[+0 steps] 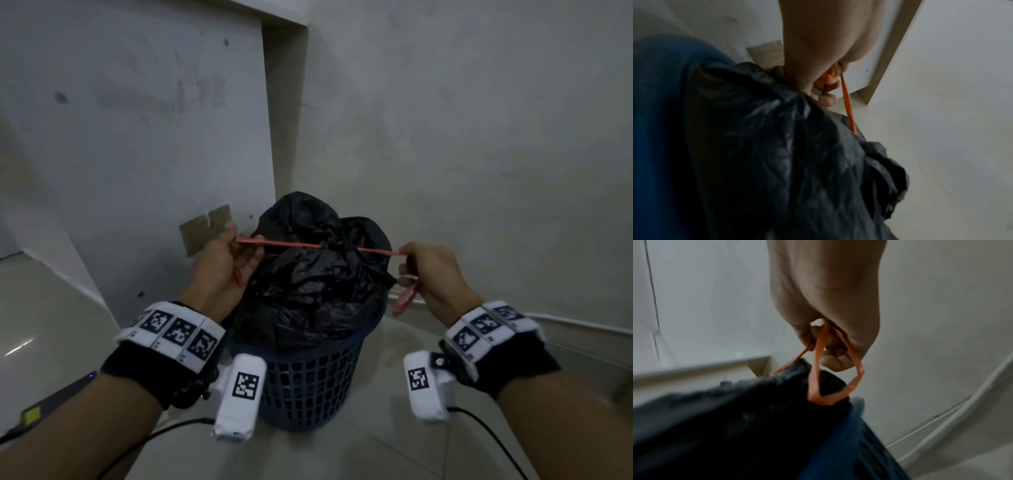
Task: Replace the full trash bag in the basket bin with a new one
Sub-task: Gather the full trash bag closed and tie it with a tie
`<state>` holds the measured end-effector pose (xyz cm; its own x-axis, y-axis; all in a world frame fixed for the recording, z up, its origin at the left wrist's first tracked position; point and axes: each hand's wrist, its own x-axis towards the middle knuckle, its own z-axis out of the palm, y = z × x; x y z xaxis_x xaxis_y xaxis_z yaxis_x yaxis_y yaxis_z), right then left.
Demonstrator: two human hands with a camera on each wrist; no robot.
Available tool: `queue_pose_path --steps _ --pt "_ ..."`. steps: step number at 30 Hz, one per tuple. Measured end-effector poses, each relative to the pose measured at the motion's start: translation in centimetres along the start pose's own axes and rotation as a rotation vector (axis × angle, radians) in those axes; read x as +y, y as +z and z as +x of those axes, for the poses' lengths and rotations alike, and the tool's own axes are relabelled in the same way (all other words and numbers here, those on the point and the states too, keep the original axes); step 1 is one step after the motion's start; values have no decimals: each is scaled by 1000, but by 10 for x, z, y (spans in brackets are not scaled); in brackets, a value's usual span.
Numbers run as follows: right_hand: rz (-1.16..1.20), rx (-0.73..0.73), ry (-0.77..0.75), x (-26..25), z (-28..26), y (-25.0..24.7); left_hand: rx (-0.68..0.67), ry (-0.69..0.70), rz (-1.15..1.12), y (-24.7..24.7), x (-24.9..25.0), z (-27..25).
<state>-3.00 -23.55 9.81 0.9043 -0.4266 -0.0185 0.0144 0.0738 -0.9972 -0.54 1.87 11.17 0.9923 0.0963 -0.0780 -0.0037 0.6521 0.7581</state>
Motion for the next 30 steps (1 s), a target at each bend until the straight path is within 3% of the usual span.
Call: queue_pose_path --steps 2,5,8,10,15,18,22,25,30 --pt "70 8 79 9 3 0 -36 -61 -153 2 -3 -2" --pt "398 -131 143 2 6 4 -163 -104 -278 7 2 -7" --pt "735 -288 189 -13 6 4 -229 -104 -327 7 7 -6" --pt "793 -339 195 -16 5 5 -216 -115 -292 8 4 -5" --pt "546 -285 159 -4 1 15 -206 -151 -129 11 -4 -8" --pt "569 -394 161 -12 -2 11 -367 -156 -27 21 -1 -13" --pt "553 -497 126 -29 -13 9 -502 -61 111 32 5 -16" --pt "414 -487 -18 -42 -27 20 -471 44 329 43 -4 -18" --pt "90 -409 -395 -52 -45 31 -401 191 587 57 -23 -25"
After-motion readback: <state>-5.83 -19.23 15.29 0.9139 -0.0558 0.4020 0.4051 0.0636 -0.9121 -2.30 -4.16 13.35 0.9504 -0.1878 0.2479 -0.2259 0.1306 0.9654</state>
